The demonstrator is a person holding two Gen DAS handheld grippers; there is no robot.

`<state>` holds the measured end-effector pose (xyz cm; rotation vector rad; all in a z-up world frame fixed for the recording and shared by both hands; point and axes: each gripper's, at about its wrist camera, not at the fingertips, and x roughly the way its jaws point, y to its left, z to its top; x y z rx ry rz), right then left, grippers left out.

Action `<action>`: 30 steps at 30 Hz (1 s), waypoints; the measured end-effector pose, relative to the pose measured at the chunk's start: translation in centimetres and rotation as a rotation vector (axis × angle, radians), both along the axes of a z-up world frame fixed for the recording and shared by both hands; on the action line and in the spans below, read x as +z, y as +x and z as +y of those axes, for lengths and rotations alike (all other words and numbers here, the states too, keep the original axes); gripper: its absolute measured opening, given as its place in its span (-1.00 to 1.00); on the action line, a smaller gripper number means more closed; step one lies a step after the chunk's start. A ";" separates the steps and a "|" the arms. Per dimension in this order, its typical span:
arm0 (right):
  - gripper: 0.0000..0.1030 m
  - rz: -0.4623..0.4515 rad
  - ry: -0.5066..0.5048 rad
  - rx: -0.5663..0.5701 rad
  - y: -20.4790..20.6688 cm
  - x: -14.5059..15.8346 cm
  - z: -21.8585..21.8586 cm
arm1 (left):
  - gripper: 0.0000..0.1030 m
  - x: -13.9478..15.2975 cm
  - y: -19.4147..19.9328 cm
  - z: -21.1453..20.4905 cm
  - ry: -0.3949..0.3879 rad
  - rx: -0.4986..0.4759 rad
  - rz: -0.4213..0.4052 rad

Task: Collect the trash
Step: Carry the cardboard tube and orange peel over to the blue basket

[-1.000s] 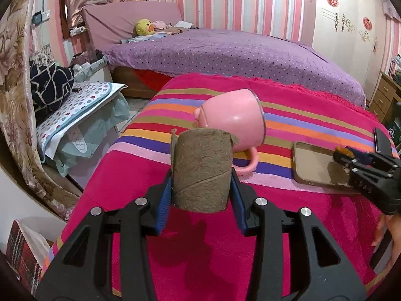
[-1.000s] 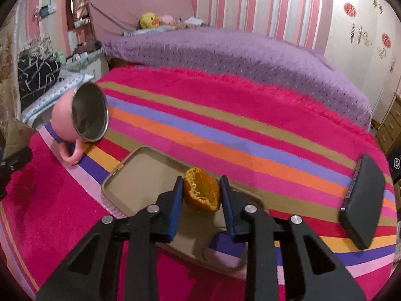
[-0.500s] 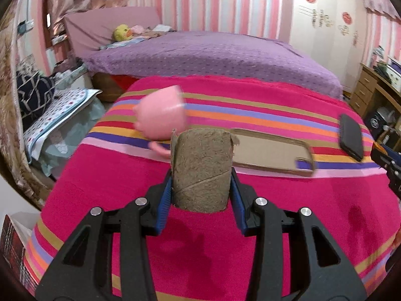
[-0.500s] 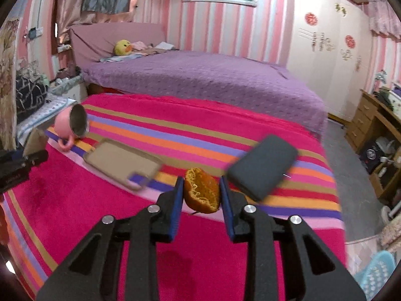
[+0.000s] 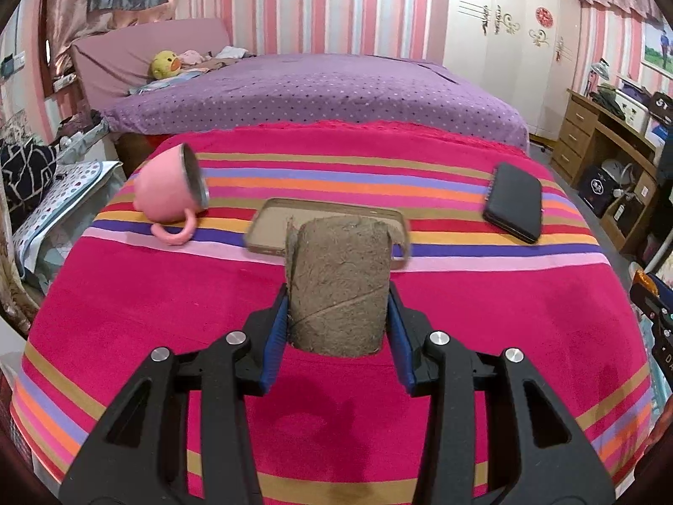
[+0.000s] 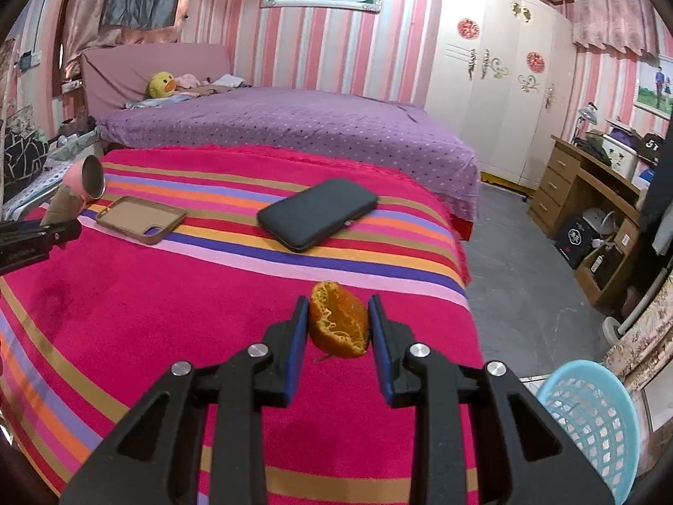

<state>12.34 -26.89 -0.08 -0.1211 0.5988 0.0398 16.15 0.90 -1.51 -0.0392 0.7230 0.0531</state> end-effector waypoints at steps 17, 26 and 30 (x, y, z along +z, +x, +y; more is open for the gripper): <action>-0.44 0.028 0.060 0.008 0.4 -2.0 -3.2 | -0.19 -1.4 -0.9 -7.1 0.068 -0.048 -0.020; -0.44 -0.002 0.088 0.012 -0.4 -1.3 -5.1 | -0.19 -1.6 -2.0 -10.4 0.114 -0.083 -0.057; -0.44 -0.036 0.093 -0.009 -1.3 -0.3 -7.0 | -0.19 -0.6 -2.3 -11.7 0.087 -0.090 -0.079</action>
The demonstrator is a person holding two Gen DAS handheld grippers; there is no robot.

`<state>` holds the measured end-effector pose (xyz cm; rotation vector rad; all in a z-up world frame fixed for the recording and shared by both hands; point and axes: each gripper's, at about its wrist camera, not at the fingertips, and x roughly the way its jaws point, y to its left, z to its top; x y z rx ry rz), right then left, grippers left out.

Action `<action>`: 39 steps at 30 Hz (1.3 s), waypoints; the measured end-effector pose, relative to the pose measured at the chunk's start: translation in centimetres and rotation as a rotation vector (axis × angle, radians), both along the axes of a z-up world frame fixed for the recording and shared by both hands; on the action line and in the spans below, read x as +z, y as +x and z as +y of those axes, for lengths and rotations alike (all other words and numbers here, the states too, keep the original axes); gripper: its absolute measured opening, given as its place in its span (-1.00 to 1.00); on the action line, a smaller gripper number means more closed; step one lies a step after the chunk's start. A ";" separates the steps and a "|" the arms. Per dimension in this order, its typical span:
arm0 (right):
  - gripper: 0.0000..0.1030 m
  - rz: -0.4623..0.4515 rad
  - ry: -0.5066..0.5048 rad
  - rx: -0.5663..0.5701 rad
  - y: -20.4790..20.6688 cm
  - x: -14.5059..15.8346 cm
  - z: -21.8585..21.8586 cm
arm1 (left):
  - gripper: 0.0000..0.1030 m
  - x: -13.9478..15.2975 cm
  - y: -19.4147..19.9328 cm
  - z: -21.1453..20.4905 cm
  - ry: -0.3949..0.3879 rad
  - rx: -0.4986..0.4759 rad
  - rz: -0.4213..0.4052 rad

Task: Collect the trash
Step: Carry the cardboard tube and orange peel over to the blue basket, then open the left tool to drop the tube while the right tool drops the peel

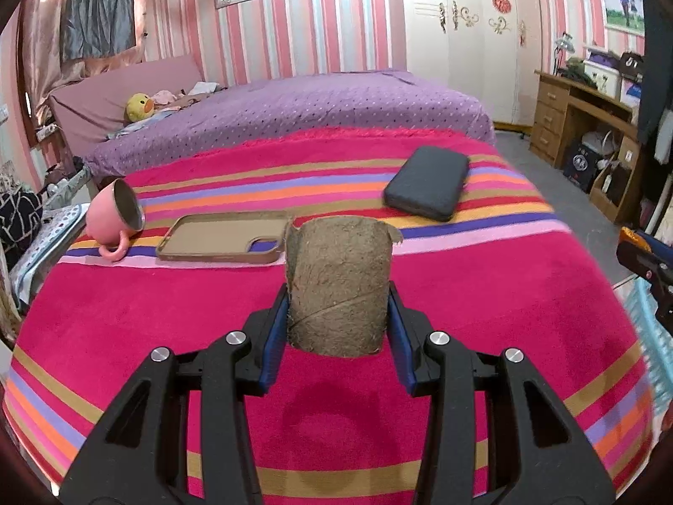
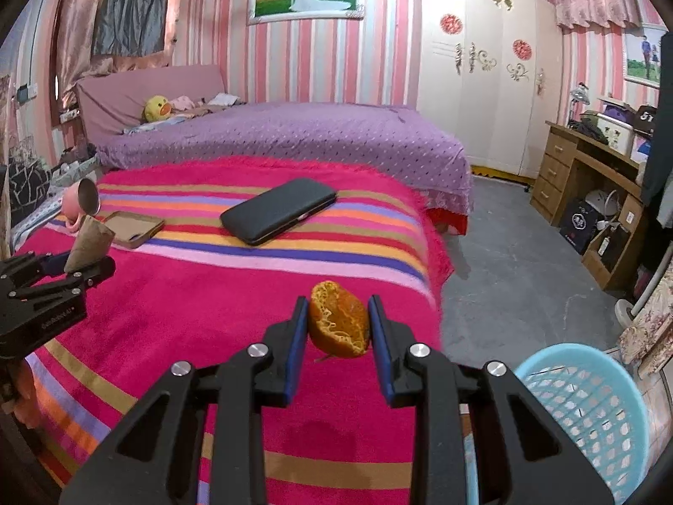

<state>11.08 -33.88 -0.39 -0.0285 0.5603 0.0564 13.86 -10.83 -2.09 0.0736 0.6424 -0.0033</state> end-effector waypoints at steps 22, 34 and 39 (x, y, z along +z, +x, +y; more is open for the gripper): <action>-0.44 -0.019 0.014 -0.403 -9.0 0.0 -21.5 | -0.18 0.1 -6.1 -23.5 -0.048 -0.405 0.016; -0.44 -0.006 0.061 -0.465 -10.7 -1.3 -25.4 | 0.37 -1.7 -5.8 -30.6 -0.052 -0.477 0.107; -0.44 0.001 0.060 -0.459 -10.5 -1.5 -25.3 | 0.64 -1.1 -5.1 -28.9 -0.047 -0.443 0.090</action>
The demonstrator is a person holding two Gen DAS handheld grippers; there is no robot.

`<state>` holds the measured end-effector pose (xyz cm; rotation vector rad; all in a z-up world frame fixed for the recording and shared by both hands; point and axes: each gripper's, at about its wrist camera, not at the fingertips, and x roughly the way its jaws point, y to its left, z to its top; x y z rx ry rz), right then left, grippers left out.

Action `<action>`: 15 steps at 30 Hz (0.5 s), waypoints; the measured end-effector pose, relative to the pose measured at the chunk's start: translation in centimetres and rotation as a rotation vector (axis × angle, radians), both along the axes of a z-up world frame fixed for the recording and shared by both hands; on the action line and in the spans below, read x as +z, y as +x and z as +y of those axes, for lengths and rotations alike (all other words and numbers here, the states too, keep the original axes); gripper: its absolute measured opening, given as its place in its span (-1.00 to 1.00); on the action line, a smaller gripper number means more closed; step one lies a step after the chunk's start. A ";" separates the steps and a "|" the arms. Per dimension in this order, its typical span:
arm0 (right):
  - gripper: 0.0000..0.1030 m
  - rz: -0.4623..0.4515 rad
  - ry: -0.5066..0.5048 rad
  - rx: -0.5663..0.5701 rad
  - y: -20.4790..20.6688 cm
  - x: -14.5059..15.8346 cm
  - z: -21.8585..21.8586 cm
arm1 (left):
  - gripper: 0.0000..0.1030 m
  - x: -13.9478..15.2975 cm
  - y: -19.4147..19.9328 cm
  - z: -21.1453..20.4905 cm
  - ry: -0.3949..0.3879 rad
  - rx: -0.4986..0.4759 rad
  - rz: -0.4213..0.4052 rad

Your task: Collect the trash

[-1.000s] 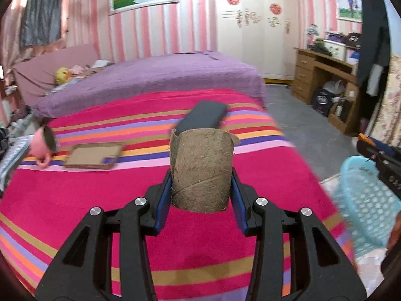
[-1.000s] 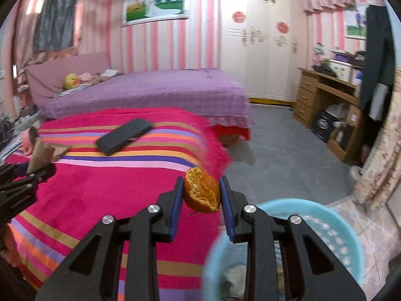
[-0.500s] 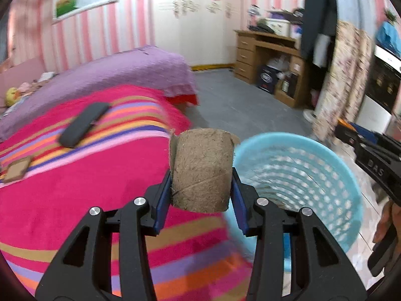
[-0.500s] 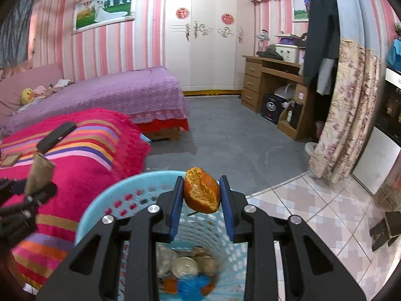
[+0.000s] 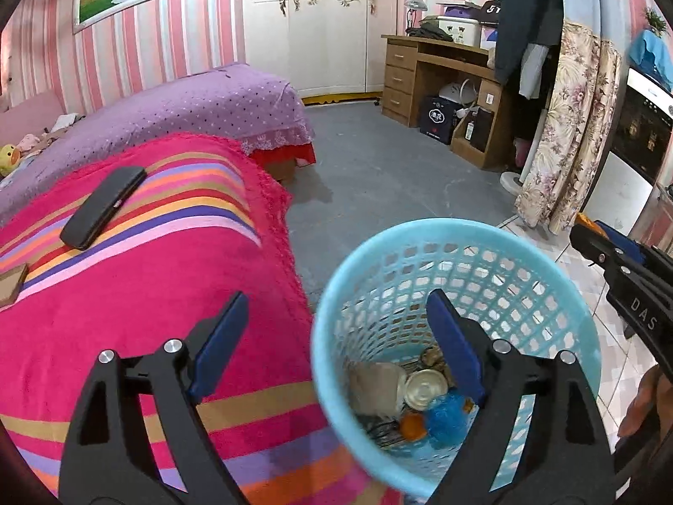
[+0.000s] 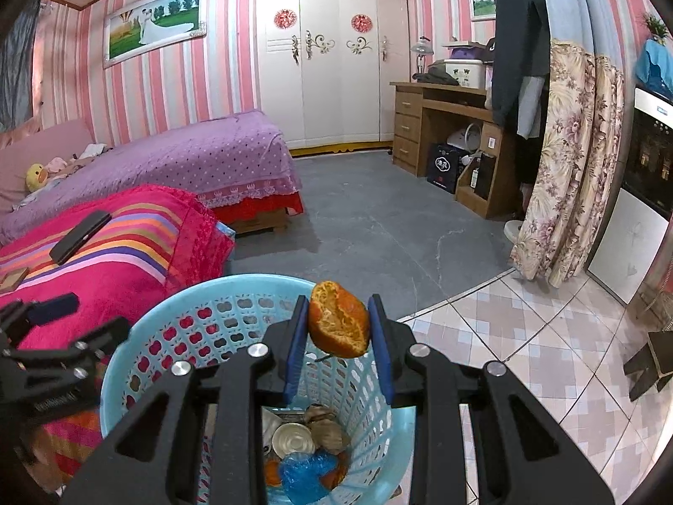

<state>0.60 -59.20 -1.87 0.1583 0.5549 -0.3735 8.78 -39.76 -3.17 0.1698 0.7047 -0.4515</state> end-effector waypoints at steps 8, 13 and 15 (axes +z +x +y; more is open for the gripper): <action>-0.41 0.032 0.003 0.040 2.1 -0.5 2.1 | 0.79 2.0 -1.2 4.7 0.029 0.052 -0.067; 0.50 0.101 0.000 0.035 3.8 -2.0 3.7 | 0.79 3.1 -2.4 8.4 0.041 0.084 -0.095; 0.58 0.086 0.025 0.045 3.7 -1.6 4.1 | 0.80 3.7 -2.7 10.1 0.029 0.083 -0.086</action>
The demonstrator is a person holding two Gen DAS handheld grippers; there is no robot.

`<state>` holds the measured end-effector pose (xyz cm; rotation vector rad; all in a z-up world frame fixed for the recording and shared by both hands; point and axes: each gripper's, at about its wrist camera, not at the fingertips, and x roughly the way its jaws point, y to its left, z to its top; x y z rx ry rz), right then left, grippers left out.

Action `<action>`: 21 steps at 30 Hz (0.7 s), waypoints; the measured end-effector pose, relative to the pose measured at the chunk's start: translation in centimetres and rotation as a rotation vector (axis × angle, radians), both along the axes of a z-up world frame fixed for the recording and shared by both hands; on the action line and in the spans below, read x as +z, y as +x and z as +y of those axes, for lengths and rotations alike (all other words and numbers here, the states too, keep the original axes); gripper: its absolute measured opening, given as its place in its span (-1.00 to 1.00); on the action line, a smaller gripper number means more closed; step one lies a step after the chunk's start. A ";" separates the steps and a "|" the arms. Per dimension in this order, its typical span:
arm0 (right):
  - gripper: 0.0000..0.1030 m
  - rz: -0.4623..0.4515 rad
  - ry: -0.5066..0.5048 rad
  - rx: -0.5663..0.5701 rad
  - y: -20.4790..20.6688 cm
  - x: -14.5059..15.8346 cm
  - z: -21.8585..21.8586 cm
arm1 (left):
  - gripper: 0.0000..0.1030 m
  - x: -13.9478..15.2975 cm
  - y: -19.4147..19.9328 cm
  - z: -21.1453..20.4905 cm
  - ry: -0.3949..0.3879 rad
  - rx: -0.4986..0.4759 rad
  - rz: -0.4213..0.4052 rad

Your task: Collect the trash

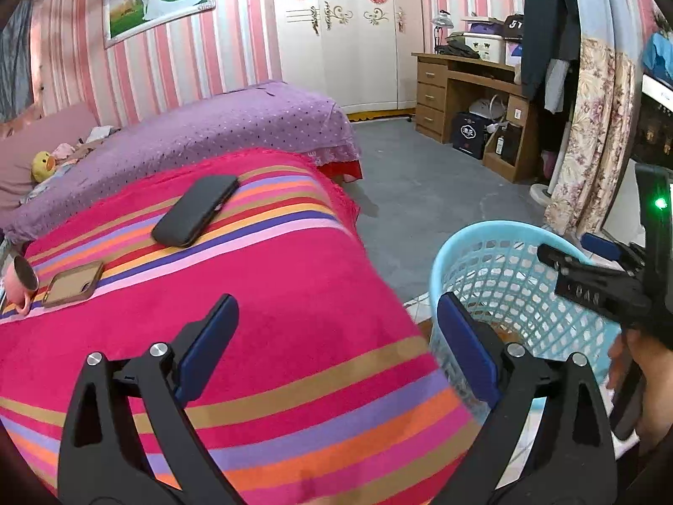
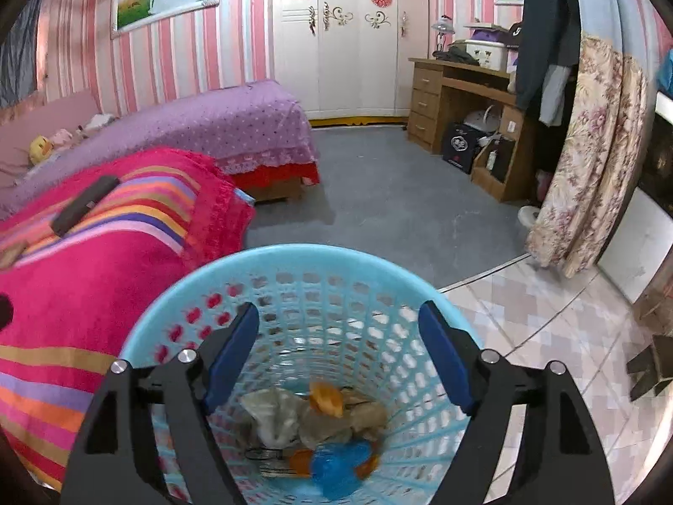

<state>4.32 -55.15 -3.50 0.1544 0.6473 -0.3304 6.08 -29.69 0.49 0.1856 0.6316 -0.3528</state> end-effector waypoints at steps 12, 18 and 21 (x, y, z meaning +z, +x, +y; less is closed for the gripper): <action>0.91 -0.307 -0.043 0.104 -5.7 9.3 11.4 | 0.89 3.7 -5.1 11.6 -0.024 0.105 -0.109; 0.91 -0.319 -0.041 0.207 -8.3 8.4 18.9 | 0.89 3.5 -7.3 16.4 -0.028 0.160 -0.158; 0.91 -0.306 -0.049 0.224 -8.8 7.3 21.2 | 0.89 2.8 -8.1 18.3 -0.047 0.189 -0.177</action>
